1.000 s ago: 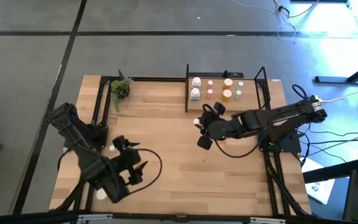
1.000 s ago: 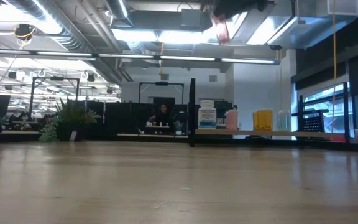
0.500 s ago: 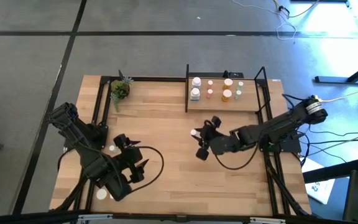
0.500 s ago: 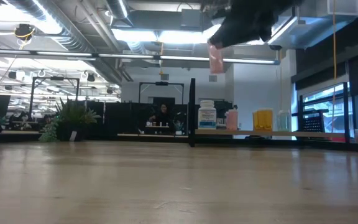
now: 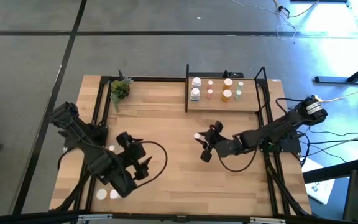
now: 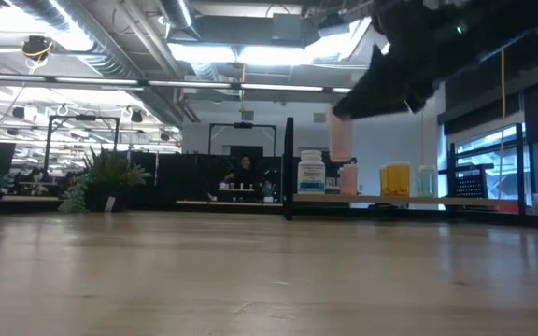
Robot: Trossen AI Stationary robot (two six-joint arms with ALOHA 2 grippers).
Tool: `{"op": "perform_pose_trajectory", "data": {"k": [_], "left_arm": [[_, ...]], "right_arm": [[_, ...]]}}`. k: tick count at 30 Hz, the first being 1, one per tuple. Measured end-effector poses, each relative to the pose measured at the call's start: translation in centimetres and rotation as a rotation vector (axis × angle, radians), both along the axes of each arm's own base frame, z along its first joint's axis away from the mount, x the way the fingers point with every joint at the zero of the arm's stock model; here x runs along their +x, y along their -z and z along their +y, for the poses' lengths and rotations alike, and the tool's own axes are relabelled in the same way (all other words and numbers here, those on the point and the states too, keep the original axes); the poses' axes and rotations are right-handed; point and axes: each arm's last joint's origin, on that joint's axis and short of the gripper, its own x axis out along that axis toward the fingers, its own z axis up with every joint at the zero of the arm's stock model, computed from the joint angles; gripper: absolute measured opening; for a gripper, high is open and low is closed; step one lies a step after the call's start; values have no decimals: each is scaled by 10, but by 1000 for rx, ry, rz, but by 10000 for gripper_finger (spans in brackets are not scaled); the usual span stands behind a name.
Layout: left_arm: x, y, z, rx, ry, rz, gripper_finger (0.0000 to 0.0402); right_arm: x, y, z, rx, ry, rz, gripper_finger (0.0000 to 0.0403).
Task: Pick and place medicine bottles onto shelf by color
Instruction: Put the pink pill bottle on the shelf aligned with the other pink pill bottles
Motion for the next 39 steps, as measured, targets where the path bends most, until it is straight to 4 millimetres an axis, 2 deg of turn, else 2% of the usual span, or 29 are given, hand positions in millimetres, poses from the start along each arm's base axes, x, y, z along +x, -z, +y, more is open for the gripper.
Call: {"op": "perform_pose_trajectory", "data": {"k": [13, 20, 29, 39], "left_arm": [[14, 0, 16, -3, -61, -5, 363], [18, 0, 22, -1, -84, -4, 363], [20, 0, 22, -12, -87, -17, 363], [21, 0, 22, -15, -87, -20, 363]], "right_arm": [[-28, 43, -10, 96, 33, 29, 132], [-33, 50, -12, 55, 16, 69, 132], [-41, 62, -17, 92, -30, 132, 132], [-40, 63, -20, 102, -31, 136, 132]]}}
